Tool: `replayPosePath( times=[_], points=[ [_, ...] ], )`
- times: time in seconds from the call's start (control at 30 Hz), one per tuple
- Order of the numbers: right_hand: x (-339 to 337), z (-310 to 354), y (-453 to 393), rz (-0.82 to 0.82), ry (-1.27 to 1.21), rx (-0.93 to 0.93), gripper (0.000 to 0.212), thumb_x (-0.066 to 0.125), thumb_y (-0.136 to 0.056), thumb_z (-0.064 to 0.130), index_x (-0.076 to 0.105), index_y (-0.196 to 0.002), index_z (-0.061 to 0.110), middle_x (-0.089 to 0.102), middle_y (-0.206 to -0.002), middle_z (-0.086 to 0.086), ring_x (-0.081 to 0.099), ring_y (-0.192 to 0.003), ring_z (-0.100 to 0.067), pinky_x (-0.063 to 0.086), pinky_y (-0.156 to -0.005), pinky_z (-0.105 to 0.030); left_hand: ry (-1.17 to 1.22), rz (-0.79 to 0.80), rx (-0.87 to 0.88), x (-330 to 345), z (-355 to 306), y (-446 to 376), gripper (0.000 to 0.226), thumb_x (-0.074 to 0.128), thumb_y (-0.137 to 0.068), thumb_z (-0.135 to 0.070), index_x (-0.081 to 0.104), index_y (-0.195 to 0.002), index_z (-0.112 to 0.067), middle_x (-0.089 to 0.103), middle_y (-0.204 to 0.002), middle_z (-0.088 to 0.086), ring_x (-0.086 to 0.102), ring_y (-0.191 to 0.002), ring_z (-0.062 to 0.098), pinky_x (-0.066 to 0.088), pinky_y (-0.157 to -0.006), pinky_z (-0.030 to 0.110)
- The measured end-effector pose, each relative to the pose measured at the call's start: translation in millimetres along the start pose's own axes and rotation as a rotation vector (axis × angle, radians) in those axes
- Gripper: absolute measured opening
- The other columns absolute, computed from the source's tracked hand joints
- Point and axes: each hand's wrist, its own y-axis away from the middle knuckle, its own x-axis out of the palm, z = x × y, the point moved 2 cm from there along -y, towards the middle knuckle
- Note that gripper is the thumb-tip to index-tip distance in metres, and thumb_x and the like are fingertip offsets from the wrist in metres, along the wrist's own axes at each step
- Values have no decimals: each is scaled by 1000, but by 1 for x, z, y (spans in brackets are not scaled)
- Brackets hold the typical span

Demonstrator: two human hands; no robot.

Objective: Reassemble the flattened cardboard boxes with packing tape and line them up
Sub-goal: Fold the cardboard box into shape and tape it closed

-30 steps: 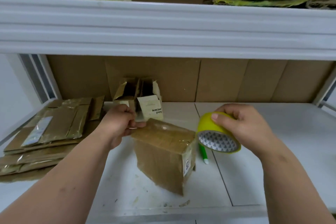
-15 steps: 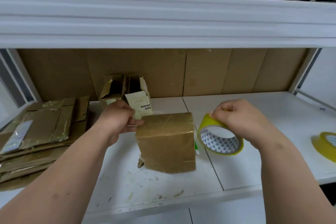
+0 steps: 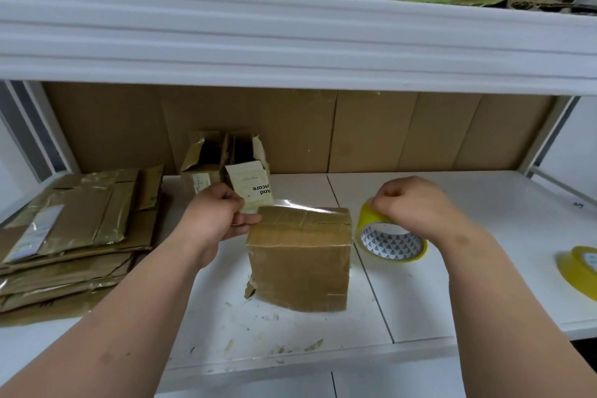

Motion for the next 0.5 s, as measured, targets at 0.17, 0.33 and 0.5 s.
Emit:
replayPosePath(
  times=[0.17, 0.33, 0.5],
  points=[
    [7, 2, -10, -20, 148, -32, 23, 57, -86, 41, 69, -87, 22, 66, -89, 4, 52, -86, -16, 29, -88, -36, 44, -53, -10, 1, 6, -1, 10, 45, -101, -1, 54, -98, -5, 60, -57, 4, 73, -84, 21, 55, -58, 25],
    [10, -5, -16, -10, 198, -35, 22, 57, -85, 42, 68, -87, 24, 64, -86, 7, 52, -86, -15, 26, -86, -36, -10, -106, -65, 5, 25, -5, 5, 61, -93, 0, 60, -89, -3, 61, -87, 15, 59, -73, 21, 51, -46, 20],
    [16, -16, -13, 54, 23, -24, 17, 59, -87, 39, 69, -88, 26, 67, -91, 2, 53, -90, -18, 37, -99, -38, 105, -73, -292, 10, 39, -3, 7, 63, -94, -10, 66, -99, -7, 49, -75, 7, 51, -66, 15, 50, -45, 23]
  ],
)
